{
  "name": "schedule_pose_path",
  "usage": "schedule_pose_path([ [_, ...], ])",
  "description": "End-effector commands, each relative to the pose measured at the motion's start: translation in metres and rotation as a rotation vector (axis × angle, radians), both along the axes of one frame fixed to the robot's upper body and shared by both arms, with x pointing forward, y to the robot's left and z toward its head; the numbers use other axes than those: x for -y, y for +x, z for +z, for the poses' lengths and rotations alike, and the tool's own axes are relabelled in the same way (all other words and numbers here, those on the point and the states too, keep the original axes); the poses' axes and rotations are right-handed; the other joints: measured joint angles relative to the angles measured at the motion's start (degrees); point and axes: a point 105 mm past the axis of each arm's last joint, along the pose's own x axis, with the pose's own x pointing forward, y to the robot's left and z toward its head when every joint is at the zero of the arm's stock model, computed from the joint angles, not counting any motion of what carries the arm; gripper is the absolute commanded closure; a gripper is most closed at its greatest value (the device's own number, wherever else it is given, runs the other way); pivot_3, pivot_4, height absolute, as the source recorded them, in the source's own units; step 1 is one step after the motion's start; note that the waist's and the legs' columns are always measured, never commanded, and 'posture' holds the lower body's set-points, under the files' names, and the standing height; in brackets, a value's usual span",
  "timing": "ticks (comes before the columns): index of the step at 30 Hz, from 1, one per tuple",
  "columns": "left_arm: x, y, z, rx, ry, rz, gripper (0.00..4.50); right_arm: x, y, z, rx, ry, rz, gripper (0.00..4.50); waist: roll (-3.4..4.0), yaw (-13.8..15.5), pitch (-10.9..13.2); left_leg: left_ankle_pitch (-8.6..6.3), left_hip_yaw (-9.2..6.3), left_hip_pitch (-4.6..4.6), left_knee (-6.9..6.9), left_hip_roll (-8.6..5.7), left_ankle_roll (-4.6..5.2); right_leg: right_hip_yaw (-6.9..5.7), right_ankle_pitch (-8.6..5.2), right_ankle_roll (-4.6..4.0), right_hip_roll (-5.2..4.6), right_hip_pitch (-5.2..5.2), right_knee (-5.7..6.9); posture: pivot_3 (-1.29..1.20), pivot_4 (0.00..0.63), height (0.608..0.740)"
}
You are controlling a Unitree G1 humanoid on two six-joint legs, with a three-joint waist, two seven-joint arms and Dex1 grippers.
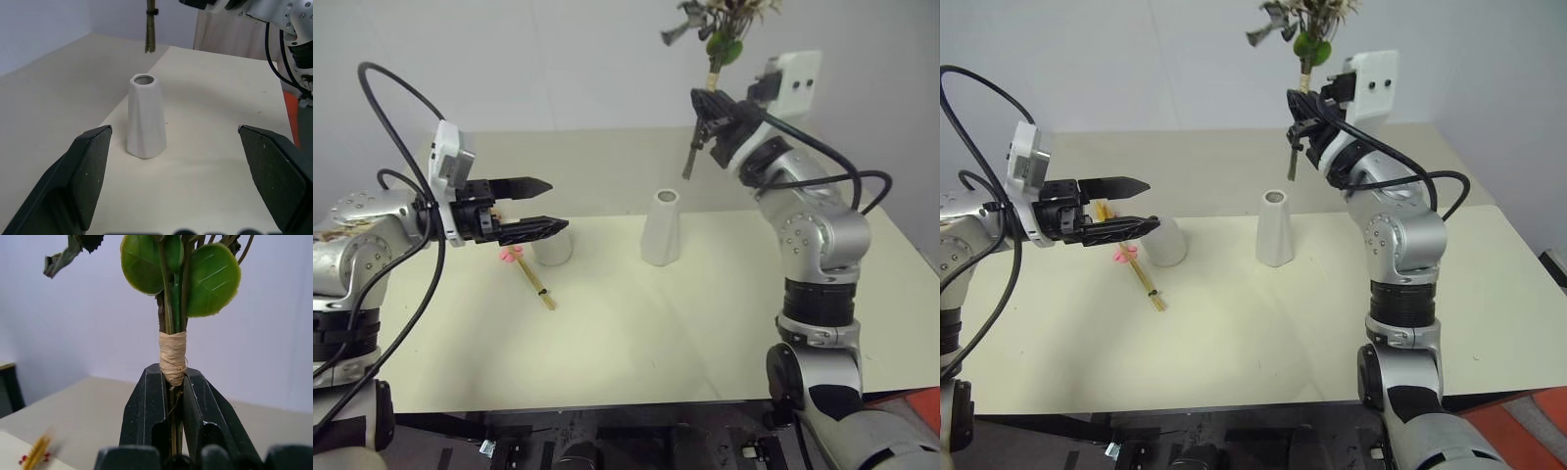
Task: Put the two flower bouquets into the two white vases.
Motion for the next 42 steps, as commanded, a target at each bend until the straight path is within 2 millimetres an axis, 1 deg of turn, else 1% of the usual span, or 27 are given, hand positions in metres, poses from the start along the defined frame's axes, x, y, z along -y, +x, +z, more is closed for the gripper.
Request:
schedule_pose_path([
  [1, -0.001, -0.007, 0.011, 0.05, -0.015, 0.0, 0.0, -0.006, -0.011, 0.019, 0.087, 0.011, 0.027, 4.3, 0.0, 0.0, 0.0, 0.0, 0.0, 0.0, 0.0, 0.0, 0.0, 0.0, 0.0, 0.0, 0.0, 0.0, 0.0, 0.0, 0.15, 0.74],
  [3, -0.002, -0.007, 0.01, 0.05, -0.016, 0.004, 0.0, -0.009, -0.011, 0.018, 0.081, 0.009, 0.045, 4.3, 0.0, 0.0, 0.0, 0.0, 0.0, 0.0, 0.0, 0.0, 0.0, 0.0, 0.0, 0.0, 0.0, 0.0, 0.0, 0.0, 0.15, 0.74],
  [8, -0.001, -0.007, 0.01, 0.051, -0.02, 0.012, 0.0, -0.016, -0.004, 0.005, 0.038, 0.003, 0.055, 4.3, 0.0, -0.1, 0.0, 0.0, 0.0, 0.03, -0.01, 0.01, 0.01, 0.02, 0.0, -0.01, 0.01, 0.0, 0.01, 0.0, 0.15, 0.74],
  [17, -0.003, -0.007, 0.01, 0.056, -0.018, 0.02, 0.0, -0.02, 0.009, -0.012, -0.005, 0.003, 0.042, 4.3, 0.0, 0.0, 0.0, 0.0, 0.0, 0.02, -0.02, 0.01, 0.0, 0.01, 0.01, -0.02, 0.01, -0.01, 0.01, 0.0, 0.15, 0.74],
  [22, -0.004, -0.007, 0.01, 0.057, -0.016, 0.024, 0.0, -0.019, 0.011, -0.019, -0.02, -0.009, 0.031, 4.3, 0.0, 0.0, 0.0, 0.0, 0.0, 0.03, -0.02, 0.01, 0.0, 0.02, 0.01, -0.02, 0.01, -0.01, 0.01, 0.0, 0.15, 0.74],
  [29, -0.005, -0.007, 0.01, 0.058, -0.016, 0.025, 0.0, -0.017, 0.01, -0.023, -0.028, -0.006, 0.024, 4.3, 0.0, -0.1, 0.0, 0.0, 0.0, 0.03, -0.04, 0.01, 0.0, 0.02, 0.01, -0.02, 0.01, -0.01, 0.01, 0.0, 0.15, 0.74],
  [38, -0.004, -0.007, 0.01, 0.056, -0.018, 0.021, 0.0, -0.017, 0.017, -0.045, -0.038, -0.014, -0.026, 4.3, 0.0, -0.1, 0.0, 0.0, 0.0, 0.05, -0.04, 0.01, 0.0, 0.03, 0.01, -0.02, 0.02, -0.01, 0.01, 0.0, 0.15, 0.74],
  [42, -0.005, -0.007, 0.009, 0.053, -0.017, 0.021, 0.0, -0.02, 0.016, -0.052, -0.033, 0.001, -0.024, 4.3, 0.0, -0.1, 0.0, 0.0, 0.0, 0.06, -0.05, 0.01, -0.01, 0.04, 0.01, -0.02, 0.02, -0.01, 0.01, 0.0, 0.15, 0.74],
])
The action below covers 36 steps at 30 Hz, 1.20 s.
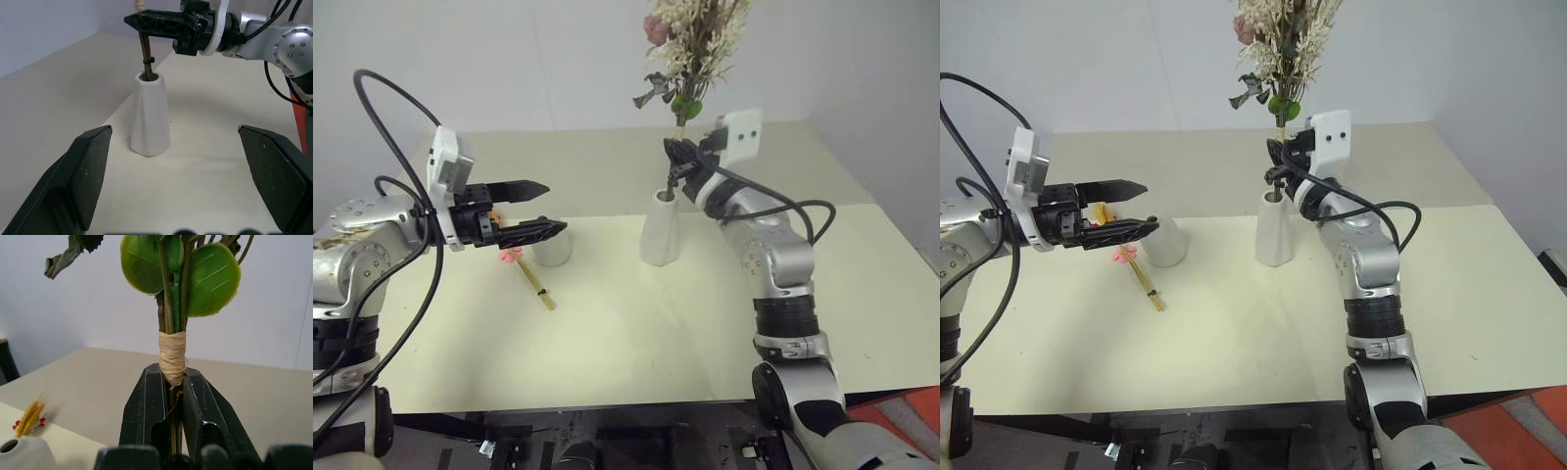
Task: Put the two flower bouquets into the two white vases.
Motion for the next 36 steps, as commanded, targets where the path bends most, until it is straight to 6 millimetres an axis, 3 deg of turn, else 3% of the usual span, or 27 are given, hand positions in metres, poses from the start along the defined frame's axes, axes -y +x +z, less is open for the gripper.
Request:
schedule_pose_path([
  [1, -0.002, -0.007, 0.013, 0.059, -0.008, -0.007, 0.0, -0.004, -0.007, 0.013, 0.076, 0.022, 0.009, 4.3, 0.0, 0.0, 0.0, 0.0, 0.0, 0.0, 0.0, 0.0, 0.0, 0.0, 0.0, 0.0, 0.0, 0.0, 0.0, 0.0, 0.15, 0.74],
  [13, -0.005, -0.006, 0.013, 0.059, -0.006, 0.006, 0.0, -0.007, -0.007, -0.001, 0.039, 0.017, 0.008, 4.3, 0.0, 0.0, 0.0, 0.01, -0.01, 0.01, 0.0, 0.0, -0.01, 0.0, 0.0, 0.0, 0.01, 0.0, 0.0, 0.0, 0.15, 0.74],
  [22, -0.014, -0.005, 0.008, 0.048, -0.009, 0.077, 0.0, 0.009, -0.009, -0.014, 0.026, -0.014, -0.04, 1.39, 0.0, 0.0, 0.0, 0.0, -0.01, 0.03, -0.02, 0.01, -0.01, 0.03, 0.0, 0.0, 0.02, 0.0, 0.0, 0.0, 0.15, 0.74],
  [26, -0.021, -0.003, 0.0, 0.045, -0.001, 0.155, 0.0, 0.018, -0.02, -0.021, 0.018, -0.043, -0.029, 0.05, 0.0, 0.1, 0.0, -0.01, -0.01, 0.05, -0.06, 0.02, 0.01, 0.03, 0.01, -0.01, 0.02, 0.01, -0.01, 0.0, 0.15, 0.74],
  [32, -0.038, 0.0, -0.014, 0.02, 0.049, 0.291, 0.0, 0.031, -0.043, -0.029, -0.02, -0.119, 0.052, 0.02, 0.0, 0.2, 0.0, -0.11, 0.0, 0.08, -0.09, 0.02, 0.2, 0.06, 0.0, -0.01, 0.03, 0.02, -0.01, 0.0, 0.15, 0.74],
  [36, -0.065, 0.013, -0.036, -0.078, 0.179, 0.544, 0.0, 0.038, -0.072, -0.022, -0.034, -0.21, 0.225, 0.02, 0.0, 0.4, 0.0, -0.14, 0.02, 0.13, -0.14, 0.03, 0.24, 0.06, 0.0, -0.01, 0.06, 0.07, -0.05, 0.0, 0.15, 0.74],
])
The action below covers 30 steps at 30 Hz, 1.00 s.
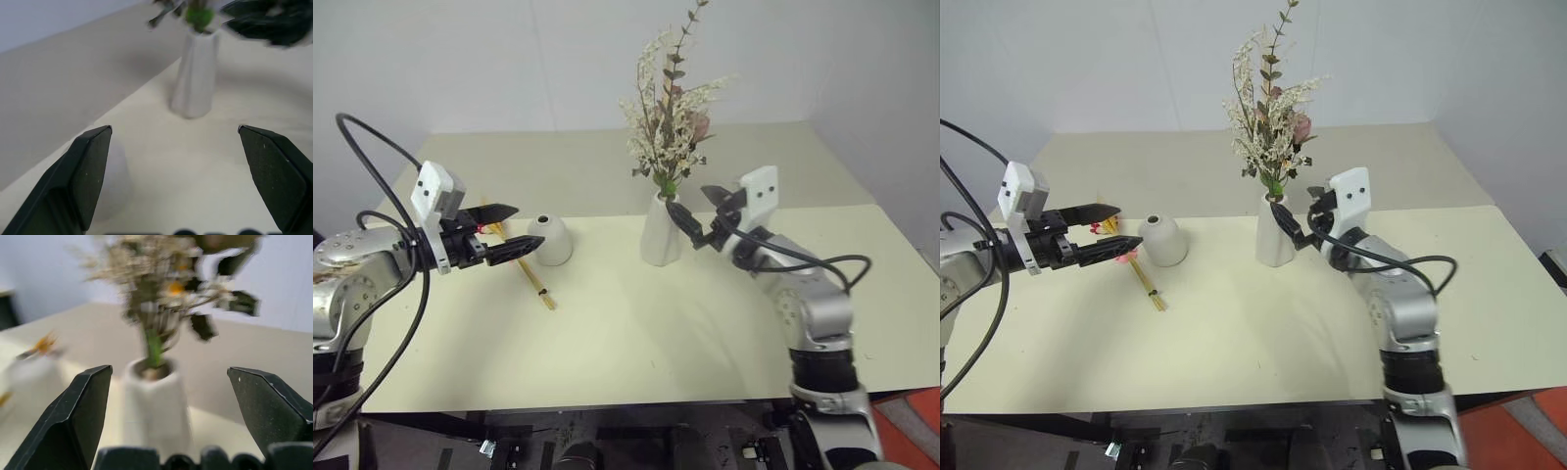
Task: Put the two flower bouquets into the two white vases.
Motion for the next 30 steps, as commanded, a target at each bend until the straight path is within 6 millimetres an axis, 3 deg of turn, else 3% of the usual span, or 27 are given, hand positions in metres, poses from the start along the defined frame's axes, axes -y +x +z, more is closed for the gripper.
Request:
schedule_pose_path([
  [1, -0.023, 0.006, 0.001, -0.045, 0.082, 0.221, 0.0, 0.001, -0.033, 0.026, 0.051, -0.047, 0.184, 0.02, 0.0, 0.1, 0.0, -0.01, 0.0, 0.0, 0.0, 0.0, 0.01, 0.0, 0.0, 0.0, 0.0, 0.01, -0.01, 0.0, 0.15, 0.74],
  [6, -0.031, 0.012, -0.008, -0.212, 0.125, 0.436, 0.0, 0.002, -0.065, 0.026, 0.001, -0.19, 0.42, 0.02, -0.06, 0.8, 0.0, -0.03, 0.02, 0.15, 0.0, 0.06, 0.06, -0.05, -0.01, 0.02, 0.08, 0.21, -0.03, 0.0, 0.15, 0.74],
  [9, -0.036, 0.016, -0.016, -0.299, 0.157, 0.547, 0.0, 0.006, -0.074, 0.028, -0.027, -0.262, 0.519, 0.02, -0.08, 1.1, 0.0, -0.04, 0.03, 0.31, -0.01, 0.05, 0.07, -0.05, -0.02, 0.04, 0.08, 0.42, -0.08, 0.0, 0.15, 0.74],
  [14, -0.043, 0.026, -0.034, -0.437, 0.176, 0.72, 0.0, 0.015, -0.076, 0.028, -0.032, -0.38, 0.58, 0.02, -0.1, 1.3, 0.0, -0.05, 0.03, 0.6, 0.0, 0.12, 0.09, -0.19, -0.04, 0.06, 0.13, 0.9, -0.24, 0.0, 0.15, 0.74],
  [20, -0.04, 0.045, -0.054, -0.536, 0.102, 0.846, 0.0, 0.018, -0.073, 0.03, -0.029, -0.392, 0.59, 0.02, -0.16, 1.7, 0.0, -0.04, 0.03, 0.58, 0.01, 0.17, 0.06, -0.21, -0.02, 0.05, 0.14, 0.91, -0.3, 0.0, 0.15, 0.74],
  [30, -0.016, 0.07, -0.072, -0.644, 0.021, 0.864, 0.0, 0.021, -0.07, 0.033, -0.015, -0.413, 0.582, 0.02, -0.18, 2.7, 0.0, -0.02, 0.02, 0.48, 0.02, 0.09, 0.01, -0.21, 0.01, 0.07, 0.03, 0.82, -0.32, 0.0, 0.15, 0.74],
])
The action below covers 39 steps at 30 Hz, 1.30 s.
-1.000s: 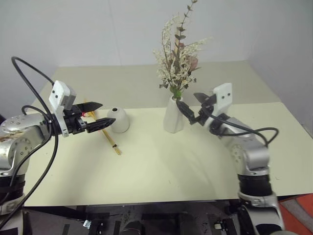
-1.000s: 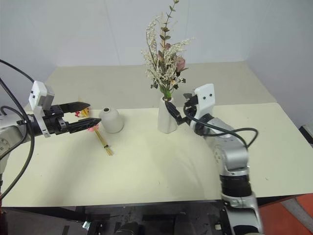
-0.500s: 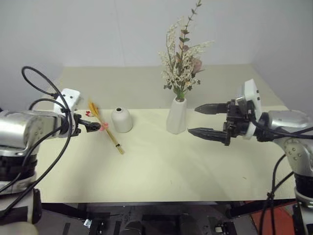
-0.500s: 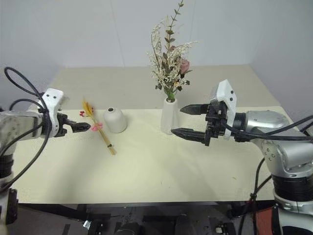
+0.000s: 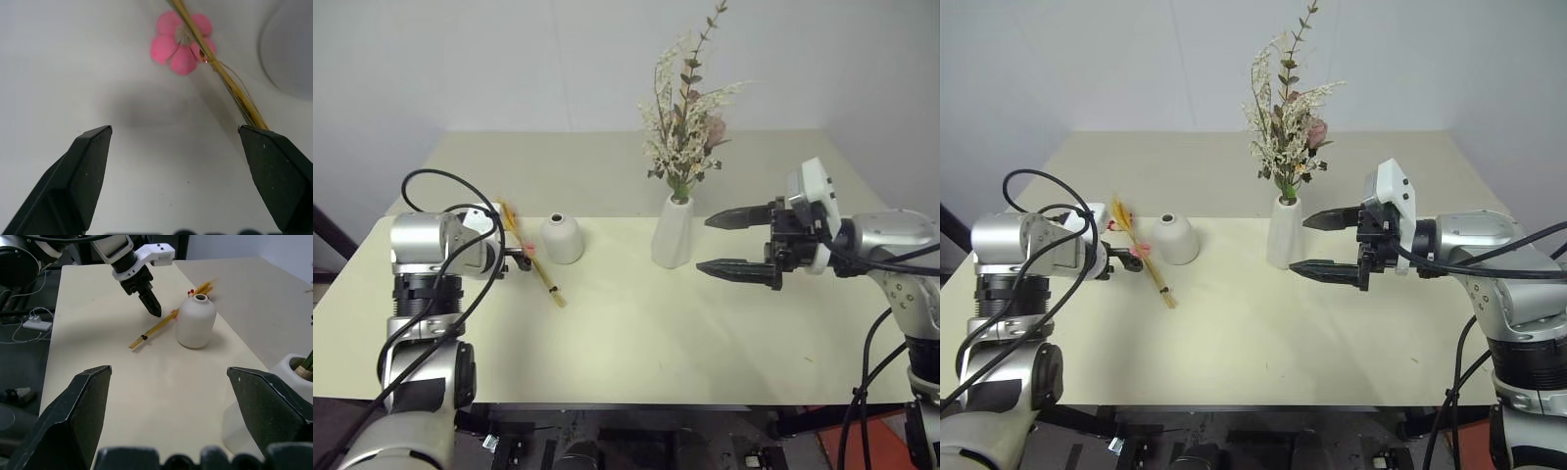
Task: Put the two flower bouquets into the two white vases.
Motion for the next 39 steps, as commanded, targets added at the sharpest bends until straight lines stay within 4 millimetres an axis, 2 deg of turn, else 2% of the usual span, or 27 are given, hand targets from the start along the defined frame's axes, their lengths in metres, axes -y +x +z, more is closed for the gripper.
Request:
schedule_pose_path([
  [1, 0.002, 0.011, 0.015, 0.058, -0.013, 0.014, 0.0, 0.002, -0.003, 0.014, 0.073, -0.008, 0.01, 0.02, 0.0, 0.2, 0.0, 0.0, 0.0, 0.0, 0.0, -0.02, 0.0, 0.0, 0.0, 0.0, -0.02, 0.0, 0.0, 0.0, 0.15, 0.74],
  [13, 0.028, 0.03, 0.001, 0.047, -0.056, -0.027, 0.0, 0.001, -0.001, 0.012, 0.079, -0.009, 0.003, 0.02, -0.02, 0.4, 0.0, 0.15, 0.0, -0.05, 0.02, -0.16, -0.27, -0.03, 0.05, 0.1, -0.18, 0.01, -0.06, 0.0, 0.15, 0.74],
  [16, 0.034, 0.029, 0.009, 0.058, -0.075, -0.051, 0.0, -0.003, -0.001, 0.015, 0.085, 0.0, 0.01, 0.02, -0.03, 0.4, 0.0, 0.15, 0.0, -0.06, 0.03, -0.17, -0.27, -0.03, 0.05, 0.11, -0.2, 0.02, -0.06, 0.0, 0.15, 0.74],
  [19, 0.026, 0.025, 0.015, 0.064, -0.07, -0.039, 0.0, -0.002, -0.001, 0.015, 0.08, 0.009, -0.001, 0.02, -0.03, 0.3, 0.0, 0.15, 0.0, -0.07, 0.03, -0.16, -0.27, -0.04, 0.05, 0.11, -0.19, 0.01, -0.06, 0.0, 0.15, 0.74],
  [24, 0.02, 0.023, 0.009, 0.047, -0.057, -0.015, 0.0, -0.002, -0.003, 0.013, 0.075, 0.004, -0.002, 0.02, -0.03, 0.4, 0.0, 0.15, 0.0, -0.06, 0.03, -0.17, -0.27, -0.04, 0.05, 0.12, -0.19, 0.01, -0.05, 0.0, 0.15, 0.74],
  [27, 0.024, 0.017, 0.015, 0.04, -0.072, -0.042, 0.0, -0.002, -0.003, 0.013, 0.073, 0.007, -0.004, 0.02, -0.05, 0.4, 0.0, 0.15, 0.0, -0.08, 0.04, -0.17, -0.27, -0.05, 0.05, 0.12, -0.2, 0.01, -0.05, 0.0, 0.15, 0.74],
  [31, 0.013, 0.009, 0.036, 0.083, -0.044, -0.048, 0.0, 0.0, -0.006, 0.01, 0.061, -0.001, -0.017, 0.02, -0.08, 0.1, 0.0, 0.15, 0.0, -0.11, 0.05, -0.16, -0.26, -0.05, 0.06, 0.13, -0.2, -0.02, -0.06, 0.0, 0.15, 0.74],
  [34, 0.02, 0.01, 0.052, 0.14, -0.061, -0.091, 0.0, 0.003, -0.006, 0.009, 0.053, -0.008, -0.023, 0.02, -0.08, 0.2, 0.0, 0.15, 0.0, -0.09, 0.04, -0.16, -0.26, -0.04, 0.06, 0.13, -0.2, -0.04, -0.04, 0.0, 0.15, 0.74],
  [36, 0.027, 0.012, 0.054, 0.153, -0.073, -0.099, 0.0, 0.003, -0.006, 0.009, 0.051, -0.013, -0.024, 0.02, -0.08, 0.5, 0.0, 0.14, -0.01, -0.07, 0.04, -0.18, -0.25, -0.03, 0.06, 0.13, -0.21, -0.01, -0.04, 0.0, 0.15, 0.74],
  [39, 0.037, 0.014, 0.046, 0.134, -0.092, -0.093, 0.0, 0.003, -0.005, 0.01, 0.051, -0.017, -0.022, 0.02, -0.1, 0.8, 0.0, 0.14, -0.02, -0.05, 0.05, -0.18, -0.24, -0.09, 0.06, 0.15, -0.22, 0.07, -0.07, 0.0, 0.15, 0.74],
])
